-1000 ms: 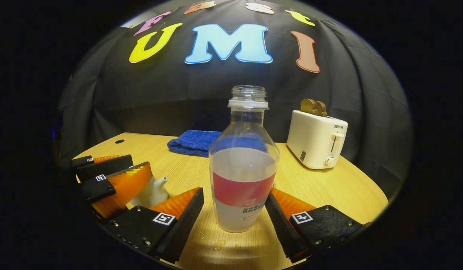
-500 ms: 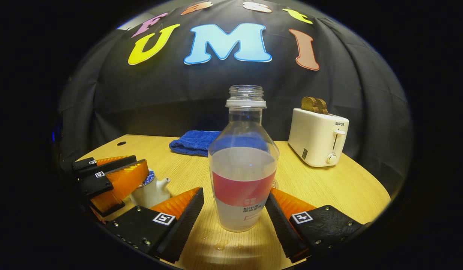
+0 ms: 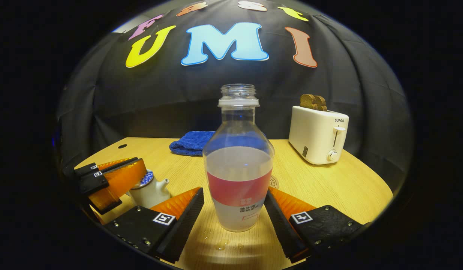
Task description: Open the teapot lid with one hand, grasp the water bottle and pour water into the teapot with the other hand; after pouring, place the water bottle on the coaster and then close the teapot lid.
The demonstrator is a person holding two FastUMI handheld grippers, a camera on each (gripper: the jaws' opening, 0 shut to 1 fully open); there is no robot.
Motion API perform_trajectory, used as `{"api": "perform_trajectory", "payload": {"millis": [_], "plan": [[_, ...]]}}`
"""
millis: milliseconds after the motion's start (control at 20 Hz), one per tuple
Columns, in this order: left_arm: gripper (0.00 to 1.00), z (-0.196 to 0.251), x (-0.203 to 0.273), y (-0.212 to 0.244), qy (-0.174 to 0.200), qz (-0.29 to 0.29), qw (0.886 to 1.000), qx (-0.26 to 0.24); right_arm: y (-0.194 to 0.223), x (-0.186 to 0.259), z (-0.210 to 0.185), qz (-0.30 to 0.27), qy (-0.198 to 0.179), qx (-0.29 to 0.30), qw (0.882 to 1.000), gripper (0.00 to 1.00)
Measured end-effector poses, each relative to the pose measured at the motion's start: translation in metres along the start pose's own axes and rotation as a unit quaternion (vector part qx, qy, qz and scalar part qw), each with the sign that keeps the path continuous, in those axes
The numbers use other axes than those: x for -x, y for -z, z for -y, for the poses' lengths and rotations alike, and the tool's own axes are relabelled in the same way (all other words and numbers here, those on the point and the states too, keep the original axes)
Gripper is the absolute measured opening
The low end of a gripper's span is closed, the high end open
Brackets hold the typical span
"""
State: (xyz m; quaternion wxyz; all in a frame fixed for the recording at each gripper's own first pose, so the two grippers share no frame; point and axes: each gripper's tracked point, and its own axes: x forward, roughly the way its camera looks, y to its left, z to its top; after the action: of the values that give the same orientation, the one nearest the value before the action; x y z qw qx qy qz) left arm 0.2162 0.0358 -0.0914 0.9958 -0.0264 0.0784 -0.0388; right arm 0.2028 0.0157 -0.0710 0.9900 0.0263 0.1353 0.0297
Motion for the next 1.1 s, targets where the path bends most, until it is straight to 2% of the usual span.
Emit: {"api": "perform_trajectory", "payload": {"millis": [150,250,300,850,1100], "plan": [[0.15,0.000,0.006,-0.014,0.004,0.021,1.000,0.012,0.002,0.000,0.001,-0.003,0.000,-0.001,1.000,0.96],[0.16,-0.001,0.013,-0.024,0.006,0.035,0.999,0.019,0.003,-0.002,0.004,-0.002,0.004,0.002,1.000,0.83],[0.14,-0.002,0.016,-0.028,0.003,0.041,0.999,0.019,0.002,-0.002,0.004,-0.002,0.002,-0.002,1.000,0.81],[0.15,-0.042,0.034,-0.036,-0.025,0.048,0.999,0.006,0.003,-0.002,0.015,0.001,0.009,0.005,1.000,0.76],[0.15,-0.072,0.043,-0.021,-0.034,0.031,0.999,-0.003,0.000,0.000,0.025,0.008,0.040,0.045,0.998,0.76]]}}
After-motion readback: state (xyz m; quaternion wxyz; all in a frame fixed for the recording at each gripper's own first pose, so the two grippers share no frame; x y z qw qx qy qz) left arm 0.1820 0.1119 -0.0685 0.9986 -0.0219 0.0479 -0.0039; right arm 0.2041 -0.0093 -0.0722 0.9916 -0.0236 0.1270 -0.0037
